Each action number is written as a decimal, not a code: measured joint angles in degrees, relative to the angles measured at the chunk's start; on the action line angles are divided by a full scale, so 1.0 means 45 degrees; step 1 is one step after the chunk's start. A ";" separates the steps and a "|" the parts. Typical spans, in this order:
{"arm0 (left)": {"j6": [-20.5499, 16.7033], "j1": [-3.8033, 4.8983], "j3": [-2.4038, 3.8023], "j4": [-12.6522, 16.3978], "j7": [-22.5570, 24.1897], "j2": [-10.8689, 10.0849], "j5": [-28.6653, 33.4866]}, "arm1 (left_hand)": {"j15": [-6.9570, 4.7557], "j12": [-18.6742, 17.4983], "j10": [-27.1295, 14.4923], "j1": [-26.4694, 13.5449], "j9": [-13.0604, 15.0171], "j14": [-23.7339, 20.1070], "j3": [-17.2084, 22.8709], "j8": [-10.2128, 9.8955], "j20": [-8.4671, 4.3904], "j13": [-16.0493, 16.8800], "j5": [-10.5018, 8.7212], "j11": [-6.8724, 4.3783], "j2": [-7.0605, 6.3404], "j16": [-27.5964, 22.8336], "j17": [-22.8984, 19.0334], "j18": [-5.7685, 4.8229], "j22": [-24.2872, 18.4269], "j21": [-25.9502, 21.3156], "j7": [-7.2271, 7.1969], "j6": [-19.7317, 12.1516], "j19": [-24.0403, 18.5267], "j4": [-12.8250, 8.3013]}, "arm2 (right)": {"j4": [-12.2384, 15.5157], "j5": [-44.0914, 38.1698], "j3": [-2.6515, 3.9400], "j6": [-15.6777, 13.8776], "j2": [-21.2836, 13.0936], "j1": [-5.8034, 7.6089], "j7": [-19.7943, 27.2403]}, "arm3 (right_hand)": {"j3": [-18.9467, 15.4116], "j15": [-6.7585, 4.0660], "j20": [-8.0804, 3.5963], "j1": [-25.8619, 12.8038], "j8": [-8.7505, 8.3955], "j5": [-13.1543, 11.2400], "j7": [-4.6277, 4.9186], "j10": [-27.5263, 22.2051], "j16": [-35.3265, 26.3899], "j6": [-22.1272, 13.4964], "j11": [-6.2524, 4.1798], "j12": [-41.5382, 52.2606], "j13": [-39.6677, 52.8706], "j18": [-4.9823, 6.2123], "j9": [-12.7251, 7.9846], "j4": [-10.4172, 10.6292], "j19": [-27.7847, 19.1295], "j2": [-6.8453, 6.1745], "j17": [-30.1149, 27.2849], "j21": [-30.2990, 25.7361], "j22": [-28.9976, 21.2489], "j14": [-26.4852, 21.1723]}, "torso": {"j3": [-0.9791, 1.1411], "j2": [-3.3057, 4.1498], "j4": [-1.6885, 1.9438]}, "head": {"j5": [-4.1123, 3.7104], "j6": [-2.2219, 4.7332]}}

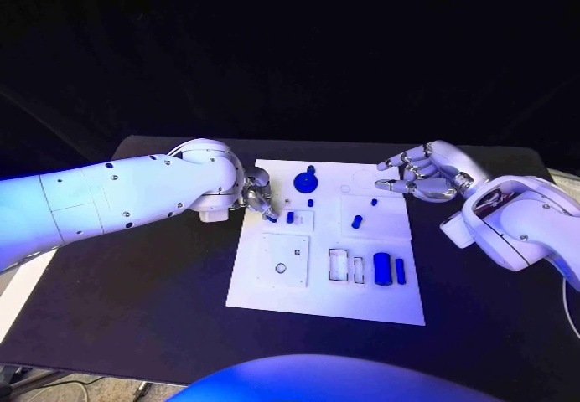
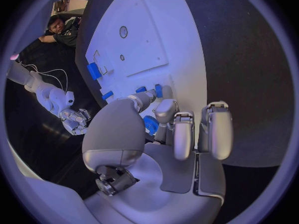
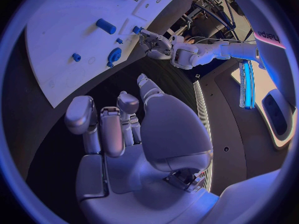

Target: Assemble the parts on the task board

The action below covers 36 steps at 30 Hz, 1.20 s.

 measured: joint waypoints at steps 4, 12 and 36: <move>-0.0011 0.0009 0.0006 -0.0018 -0.0203 0.0049 0.0139 | 0.0000 0.0000 0.0000 -0.0057 -0.0001 0.0000 0.0056 0.0025 0.0000 -0.0018 -0.0025 0.0000 0.0057 0.0000 0.0000 0.0001 0.0000 0.0000 0.0000 0.0001 0.0000 0.0056 | 0.0005 -0.0002 0.0000 0.0001 0.0000 -0.0001 0.0001 | 0.0000 0.0000 0.0000 0.0000 0.0000 0.0000 0.0000 0.0000 0.0000 0.0000 0.0000 0.0000 0.0000 0.0000 -0.0001 0.0000 0.0000 0.0000 0.0000 0.0000 0.0000 0.0000 | 0.0002 -0.0001 0.0000 | 0.0000 -0.0010; 0.0120 0.0041 0.0018 -0.0214 -0.0579 0.0249 0.0375 | 0.0000 -0.0089 0.0000 -0.0344 0.0013 0.0000 0.0158 0.0028 0.0000 -0.0090 -0.0034 0.0001 0.0193 0.0000 -0.0001 -0.0001 0.0000 0.0000 -0.0004 0.0041 0.0000 0.0091 | 0.0030 -0.0004 0.0000 0.0000 -0.0007 -0.0001 0.0004 | -0.0035 0.0000 0.0000 0.0051 0.0000 0.0000 0.0000 0.0000 0.0000 0.0000 0.0000 0.0000 0.0000 0.0000 -0.0002 -0.0035 0.0000 0.0051 0.0000 0.0000 0.0000 0.0000 | 0.0010 -0.0009 -0.0006 | -0.0006 -0.0005; 0.0475 0.0105 0.0042 -0.0516 -0.0916 0.0576 0.0451 | -0.0134 0.0263 0.0459 -0.1507 0.0002 0.0043 0.0984 0.0091 -0.0094 0.0406 -0.0028 -0.0272 0.0250 0.0000 -0.0004 0.0000 0.0001 0.0109 -0.0099 0.0445 0.0000 -0.0699 | 0.0074 -0.0008 0.0000 -0.0008 -0.0053 -0.0002 0.0015 | -0.0035 0.0000 0.0000 0.0084 0.0000 0.0000 0.0000 0.0000 0.0000 0.0000 0.0000 0.0000 -0.0011 0.0000 -0.0005 -0.0035 0.0000 0.0084 -0.0001 -0.0047 -0.0027 0.0000 | 0.0005 0.0006 -0.0004 | -0.0106 -0.0049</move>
